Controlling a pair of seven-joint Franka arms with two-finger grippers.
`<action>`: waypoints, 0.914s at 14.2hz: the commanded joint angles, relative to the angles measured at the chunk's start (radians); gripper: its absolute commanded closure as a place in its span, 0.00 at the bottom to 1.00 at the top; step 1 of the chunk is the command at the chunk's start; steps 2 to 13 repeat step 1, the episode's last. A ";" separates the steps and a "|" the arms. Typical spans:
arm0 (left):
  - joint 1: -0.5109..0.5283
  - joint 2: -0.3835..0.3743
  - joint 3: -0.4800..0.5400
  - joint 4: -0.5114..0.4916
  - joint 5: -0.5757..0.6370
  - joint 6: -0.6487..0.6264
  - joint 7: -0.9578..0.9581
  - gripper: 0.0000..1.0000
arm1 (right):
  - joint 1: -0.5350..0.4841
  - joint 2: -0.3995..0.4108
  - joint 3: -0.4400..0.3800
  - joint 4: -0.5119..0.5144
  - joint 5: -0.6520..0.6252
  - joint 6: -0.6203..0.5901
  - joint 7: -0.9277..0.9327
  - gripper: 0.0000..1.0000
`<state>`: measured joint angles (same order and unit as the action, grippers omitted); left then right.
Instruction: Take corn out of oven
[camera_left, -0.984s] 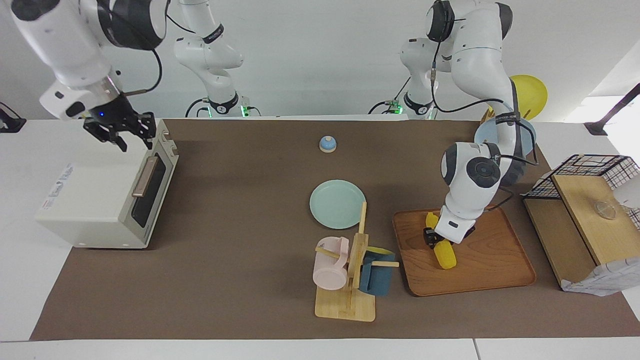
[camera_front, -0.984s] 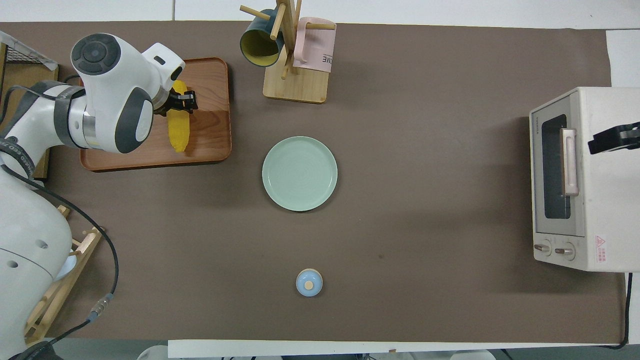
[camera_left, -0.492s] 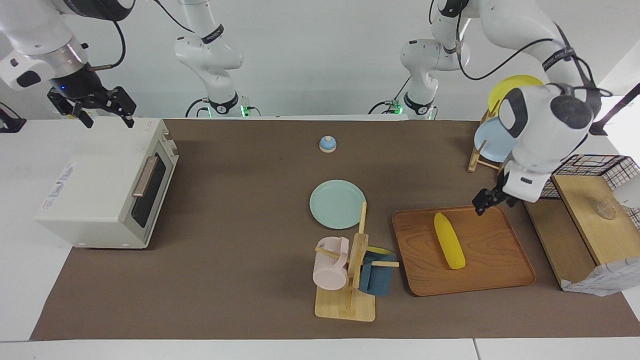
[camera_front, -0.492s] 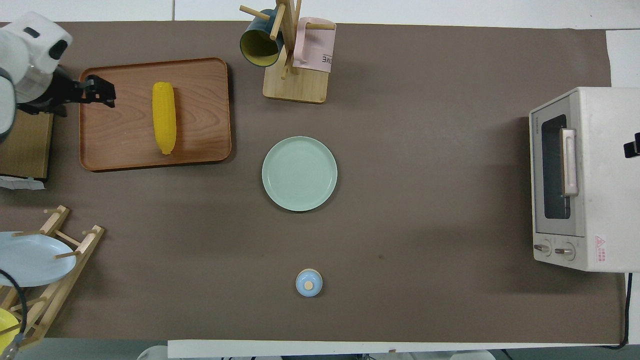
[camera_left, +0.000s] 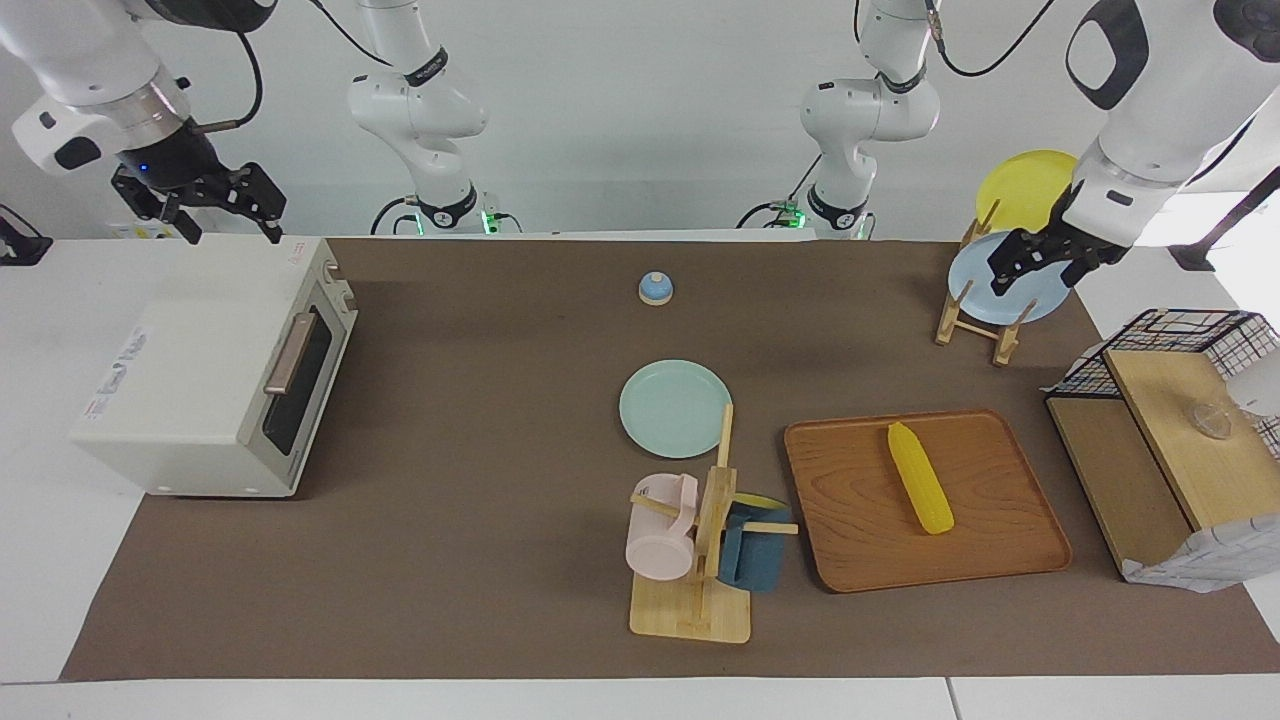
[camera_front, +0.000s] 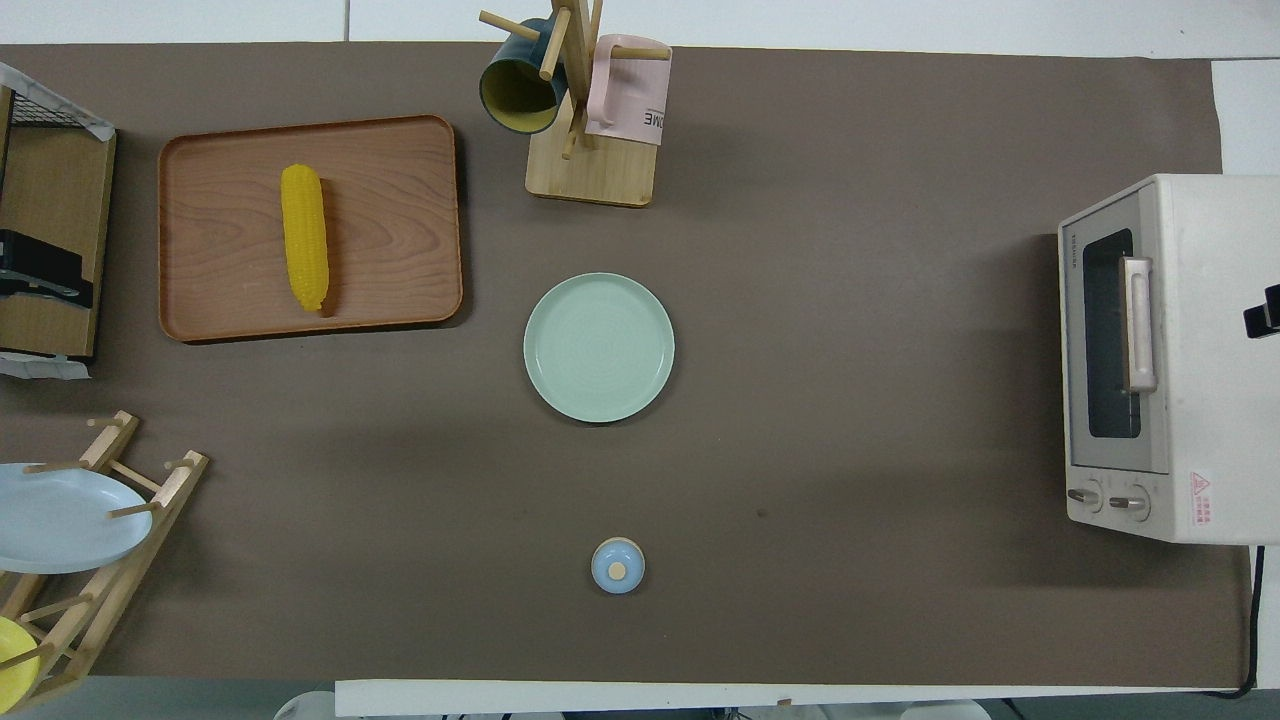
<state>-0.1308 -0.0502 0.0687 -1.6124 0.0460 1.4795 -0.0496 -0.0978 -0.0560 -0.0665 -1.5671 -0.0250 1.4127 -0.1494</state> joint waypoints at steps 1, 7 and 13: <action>-0.001 -0.002 -0.003 0.020 0.002 -0.038 0.017 0.00 | 0.004 -0.016 0.007 -0.024 0.005 -0.003 0.004 0.00; -0.001 -0.002 -0.003 0.020 0.002 -0.038 0.017 0.00 | 0.004 -0.016 0.007 -0.024 0.005 -0.003 0.004 0.00; -0.001 -0.002 -0.003 0.020 0.002 -0.038 0.017 0.00 | 0.004 -0.016 0.007 -0.024 0.005 -0.003 0.004 0.00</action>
